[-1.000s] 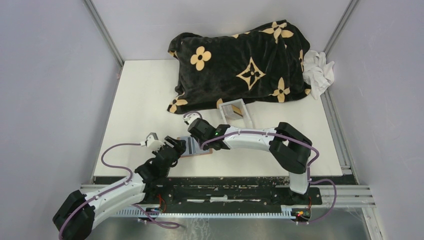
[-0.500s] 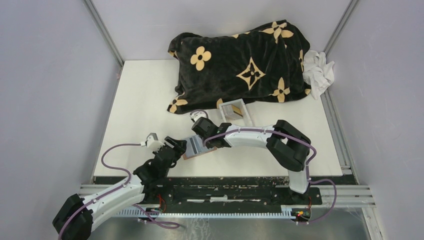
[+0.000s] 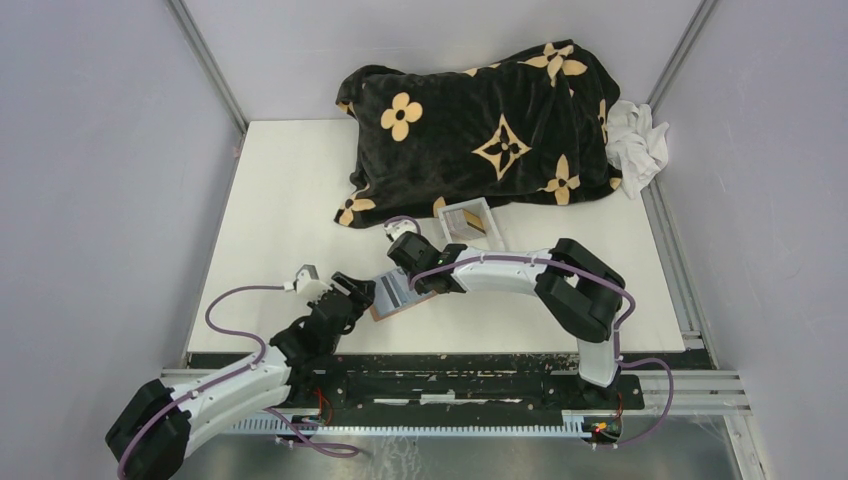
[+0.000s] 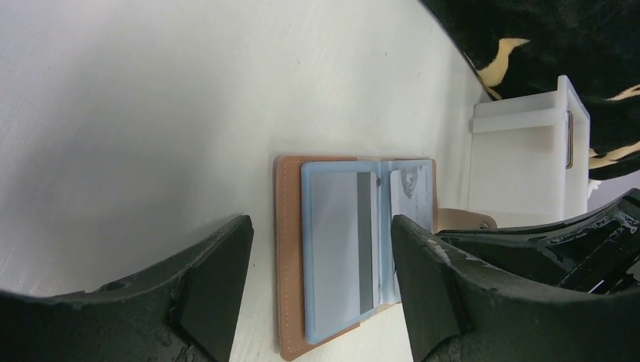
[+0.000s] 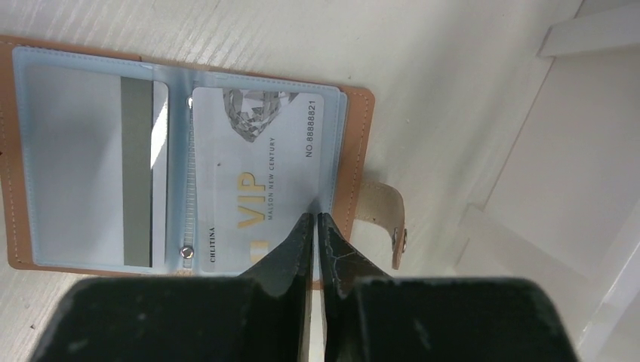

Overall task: Put the credit cards into the card holder
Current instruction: Close the card holder at the center of the board.

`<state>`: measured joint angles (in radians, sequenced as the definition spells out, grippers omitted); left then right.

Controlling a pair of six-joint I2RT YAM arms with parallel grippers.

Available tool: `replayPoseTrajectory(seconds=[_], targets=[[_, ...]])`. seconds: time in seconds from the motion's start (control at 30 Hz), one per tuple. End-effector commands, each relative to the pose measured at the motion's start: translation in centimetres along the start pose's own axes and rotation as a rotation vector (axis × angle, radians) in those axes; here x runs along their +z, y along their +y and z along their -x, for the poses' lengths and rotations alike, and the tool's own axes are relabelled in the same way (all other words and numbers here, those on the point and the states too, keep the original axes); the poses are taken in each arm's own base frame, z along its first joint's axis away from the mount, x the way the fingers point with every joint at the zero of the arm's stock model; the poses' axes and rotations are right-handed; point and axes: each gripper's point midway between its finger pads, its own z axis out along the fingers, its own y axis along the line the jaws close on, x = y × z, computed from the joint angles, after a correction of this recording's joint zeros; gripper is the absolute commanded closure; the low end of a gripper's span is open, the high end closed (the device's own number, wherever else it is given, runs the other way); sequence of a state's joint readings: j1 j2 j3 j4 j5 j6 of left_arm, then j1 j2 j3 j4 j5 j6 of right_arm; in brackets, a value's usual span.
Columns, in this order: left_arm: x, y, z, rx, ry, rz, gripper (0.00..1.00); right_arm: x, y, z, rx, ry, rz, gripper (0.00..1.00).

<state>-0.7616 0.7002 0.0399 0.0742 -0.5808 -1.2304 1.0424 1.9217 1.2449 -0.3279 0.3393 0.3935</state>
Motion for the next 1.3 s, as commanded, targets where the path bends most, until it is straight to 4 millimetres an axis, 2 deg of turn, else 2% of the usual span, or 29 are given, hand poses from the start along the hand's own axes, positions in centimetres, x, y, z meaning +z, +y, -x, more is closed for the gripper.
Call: replayPoseTrajectory(seconds=[0.0, 0.6, 1.07, 1.27], targets=[[0.1, -0.6, 0.0, -0.028, -0.002, -0.023, 0.25, -1.6, -0.2, 2.0, 0.007, -0.062, 0.015, 0.88], [0.2, 0.2, -1.1, -0.012, 0.04, 0.003, 0.25, -0.1, -2.7, 2.6, 0.046, -0.059, -0.028, 0.85], [0.6, -0.5, -2.7, -0.012, 0.108, -0.015, 0.25, 2.5, -2.0, -0.6, 0.088, 0.051, 0.025, 0.85], [0.5, -2.3, -2.0, -0.038, 0.087, -0.068, 0.25, 3.2, -1.6, -1.9, 0.101, 0.088, 0.039, 0.85]])
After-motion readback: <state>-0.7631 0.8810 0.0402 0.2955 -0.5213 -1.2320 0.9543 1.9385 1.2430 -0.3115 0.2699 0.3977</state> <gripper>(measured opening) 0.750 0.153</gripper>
